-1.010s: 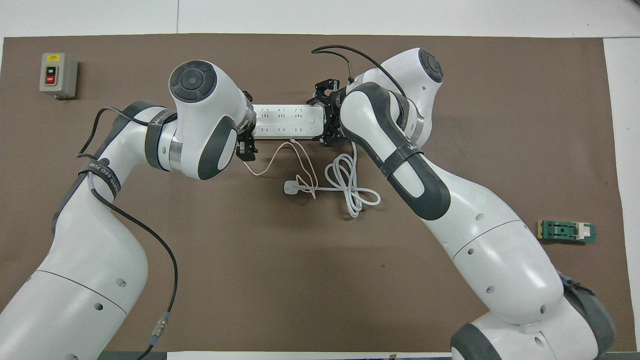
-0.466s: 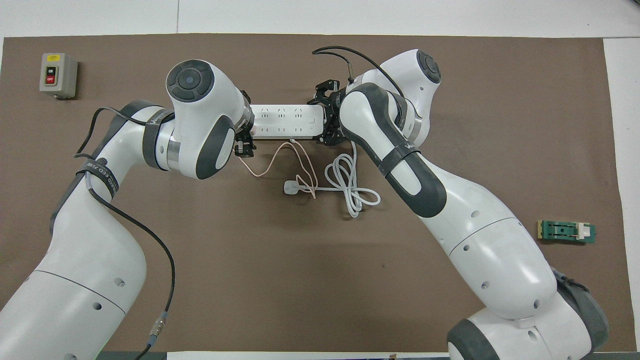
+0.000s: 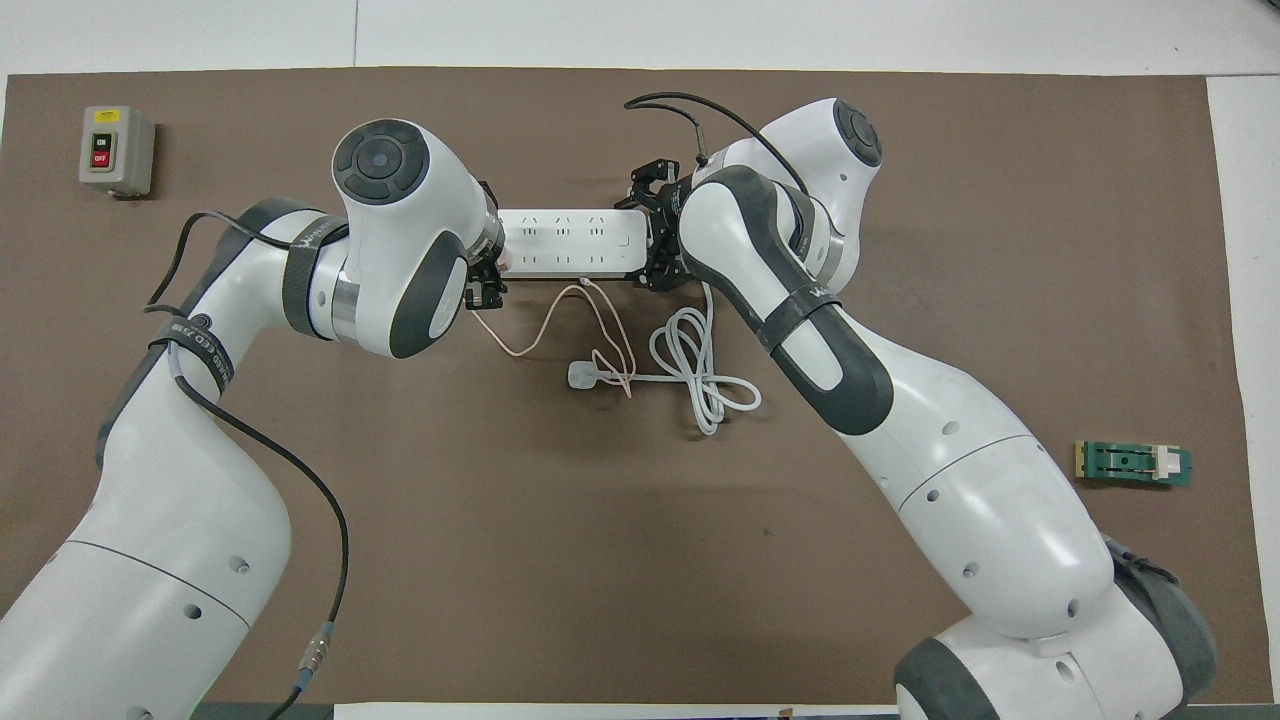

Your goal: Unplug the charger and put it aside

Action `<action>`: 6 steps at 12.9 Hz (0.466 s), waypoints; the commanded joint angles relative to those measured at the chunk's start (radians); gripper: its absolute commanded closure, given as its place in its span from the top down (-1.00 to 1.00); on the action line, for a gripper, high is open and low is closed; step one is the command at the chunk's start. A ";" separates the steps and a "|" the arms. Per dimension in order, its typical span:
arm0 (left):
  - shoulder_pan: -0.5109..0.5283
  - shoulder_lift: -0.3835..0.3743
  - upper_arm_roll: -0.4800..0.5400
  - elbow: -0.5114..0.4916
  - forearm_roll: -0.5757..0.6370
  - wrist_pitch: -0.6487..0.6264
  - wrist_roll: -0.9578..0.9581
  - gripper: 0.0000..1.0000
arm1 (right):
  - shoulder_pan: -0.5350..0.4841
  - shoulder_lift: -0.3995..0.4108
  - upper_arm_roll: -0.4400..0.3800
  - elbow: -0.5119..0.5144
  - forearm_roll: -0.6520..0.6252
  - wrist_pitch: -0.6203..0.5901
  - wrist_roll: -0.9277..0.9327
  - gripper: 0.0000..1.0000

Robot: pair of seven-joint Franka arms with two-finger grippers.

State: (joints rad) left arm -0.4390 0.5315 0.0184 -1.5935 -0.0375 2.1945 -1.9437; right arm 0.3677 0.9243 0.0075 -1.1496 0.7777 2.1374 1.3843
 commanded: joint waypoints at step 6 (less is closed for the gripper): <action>0.003 -0.028 0.002 0.055 0.076 -0.148 0.032 -1.00 | 0.007 0.024 0.003 0.028 -0.003 0.029 -0.011 -0.30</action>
State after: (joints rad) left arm -0.4390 0.5340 0.0162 -1.5768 -0.0087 2.1870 -1.9290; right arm 0.3679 0.9247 0.0074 -1.1497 0.7773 2.1378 1.3839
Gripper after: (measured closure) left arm 0.982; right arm 0.057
